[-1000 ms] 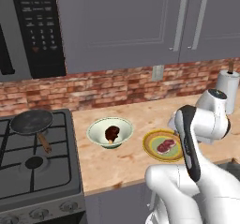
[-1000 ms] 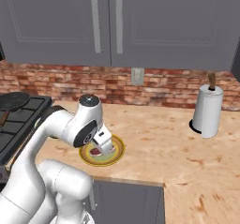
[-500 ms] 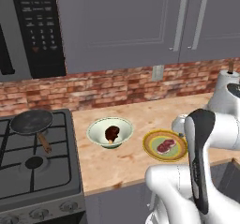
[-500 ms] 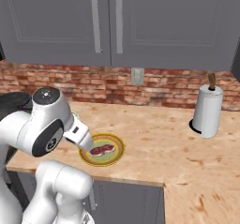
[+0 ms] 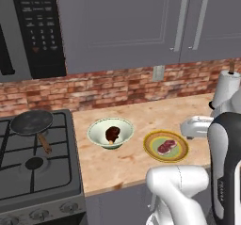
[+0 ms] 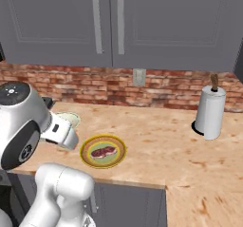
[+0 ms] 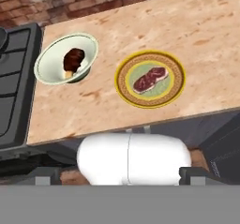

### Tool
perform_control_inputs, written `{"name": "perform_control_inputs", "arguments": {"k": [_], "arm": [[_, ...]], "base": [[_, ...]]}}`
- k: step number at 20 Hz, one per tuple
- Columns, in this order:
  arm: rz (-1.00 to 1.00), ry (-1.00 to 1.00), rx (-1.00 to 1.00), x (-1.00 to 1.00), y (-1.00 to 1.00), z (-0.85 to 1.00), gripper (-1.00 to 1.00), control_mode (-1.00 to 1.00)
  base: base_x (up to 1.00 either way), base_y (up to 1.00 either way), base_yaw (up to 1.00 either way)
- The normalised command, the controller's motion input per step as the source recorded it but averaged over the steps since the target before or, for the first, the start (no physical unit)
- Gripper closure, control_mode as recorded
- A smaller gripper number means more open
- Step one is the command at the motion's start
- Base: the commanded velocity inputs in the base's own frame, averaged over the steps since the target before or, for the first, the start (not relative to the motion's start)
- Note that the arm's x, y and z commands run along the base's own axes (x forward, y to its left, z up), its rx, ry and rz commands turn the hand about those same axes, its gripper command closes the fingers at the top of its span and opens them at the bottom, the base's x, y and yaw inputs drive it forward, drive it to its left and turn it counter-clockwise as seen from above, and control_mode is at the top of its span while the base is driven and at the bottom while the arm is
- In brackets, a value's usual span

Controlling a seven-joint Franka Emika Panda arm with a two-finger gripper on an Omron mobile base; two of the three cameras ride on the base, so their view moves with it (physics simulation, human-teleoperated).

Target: Place one of the steaks on the plate and the other in the bowl. Then place the bowl in the fridge.

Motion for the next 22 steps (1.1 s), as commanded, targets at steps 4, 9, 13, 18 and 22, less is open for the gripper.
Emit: {"name": "perform_control_inputs", "arguments": {"k": [4, 9, 13, 18, 22], "arm": [[0.0, -0.16, 0.02, -0.56, 0.5, 0.21, -1.0, -1.0], [0.0, 0.0, 0.0, 0.0, 0.0, 0.0, -1.0, 1.0], [0.0, 0.0, 0.0, 0.0, 0.0, 0.0, -1.0, 1.0], [0.0, 0.0, 0.0, 0.0, 0.0, 0.0, -1.0, 1.0], [0.0, 0.0, 0.0, 0.0, 0.0, 0.0, -1.0, 1.0]], "base": [[0.0, 0.0, 0.0], [-0.56, 0.75, 0.01], [-0.87, 0.92, 0.13], [-1.0, 0.96, 0.15], [-0.56, 0.92, 0.52]]}}
